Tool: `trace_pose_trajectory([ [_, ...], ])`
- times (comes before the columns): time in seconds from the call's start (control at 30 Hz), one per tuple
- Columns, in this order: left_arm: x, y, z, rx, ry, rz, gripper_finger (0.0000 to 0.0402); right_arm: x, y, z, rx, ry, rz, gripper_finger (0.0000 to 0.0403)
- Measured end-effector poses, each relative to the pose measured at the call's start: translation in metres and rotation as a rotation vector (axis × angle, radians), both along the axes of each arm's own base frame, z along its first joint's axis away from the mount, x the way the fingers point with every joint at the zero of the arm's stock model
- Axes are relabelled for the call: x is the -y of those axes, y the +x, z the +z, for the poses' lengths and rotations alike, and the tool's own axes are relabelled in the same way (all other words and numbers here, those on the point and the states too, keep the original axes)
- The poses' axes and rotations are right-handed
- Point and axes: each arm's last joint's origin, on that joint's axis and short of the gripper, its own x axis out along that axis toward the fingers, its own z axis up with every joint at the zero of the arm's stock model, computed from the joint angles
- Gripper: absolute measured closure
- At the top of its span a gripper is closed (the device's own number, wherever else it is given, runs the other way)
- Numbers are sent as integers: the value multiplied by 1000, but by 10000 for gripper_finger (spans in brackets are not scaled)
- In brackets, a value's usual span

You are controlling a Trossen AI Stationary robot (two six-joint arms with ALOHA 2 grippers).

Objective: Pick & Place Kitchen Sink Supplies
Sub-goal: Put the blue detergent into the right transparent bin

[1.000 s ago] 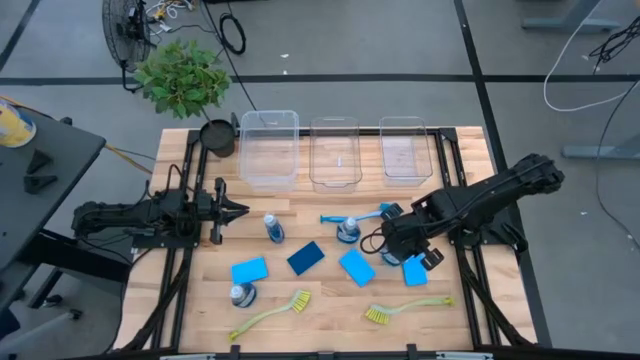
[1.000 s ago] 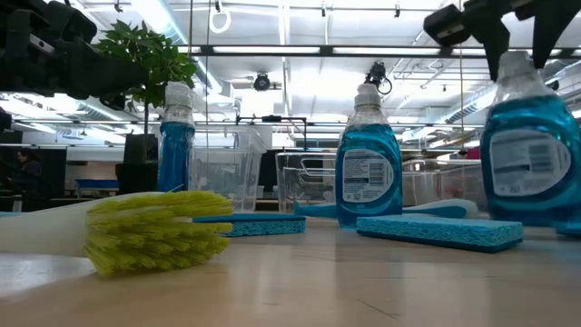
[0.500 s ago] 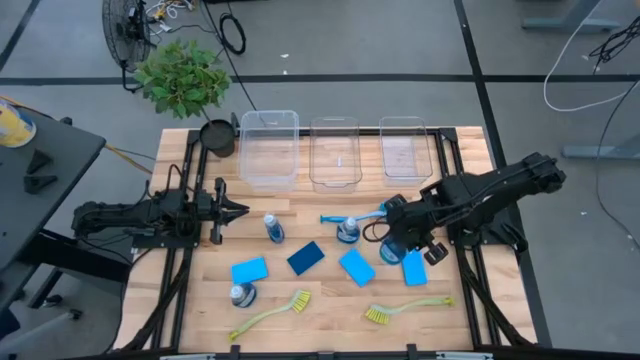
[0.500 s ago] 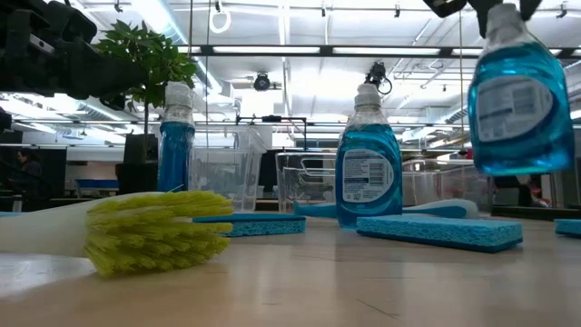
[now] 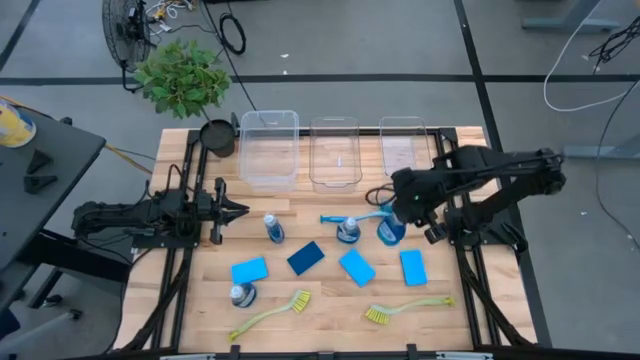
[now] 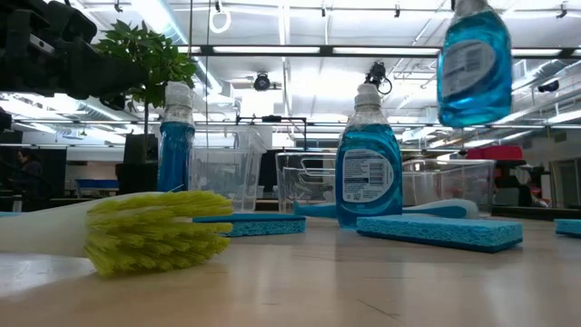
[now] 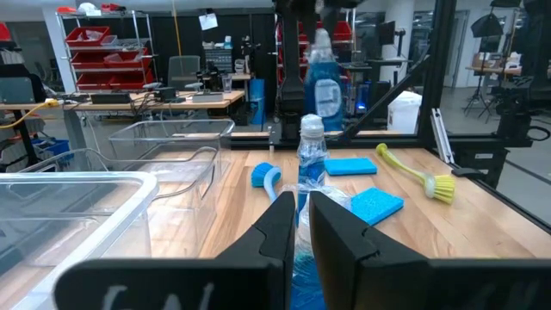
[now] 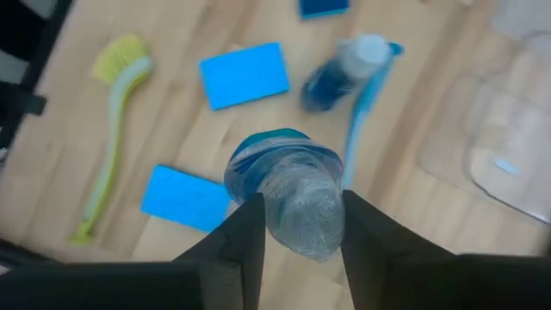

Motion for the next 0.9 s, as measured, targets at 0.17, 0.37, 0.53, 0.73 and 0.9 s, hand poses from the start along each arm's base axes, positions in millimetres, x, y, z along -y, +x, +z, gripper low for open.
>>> trace_pose_trajectory([
  [0.17,0,0,0,0,0,0,358,17,-2,9,18,-32,-82,286],
  [0.37,0,0,0,0,0,0,358,41,-2,12,19,-50,-202,286],
  [0.53,0,0,0,0,0,0,358,69,-5,12,17,-50,-332,286],
  [0.73,0,0,0,0,0,0,358,100,-12,12,11,-56,-479,286],
  [0.9,0,0,0,0,0,0,358,119,-19,12,8,-58,-568,286],
])
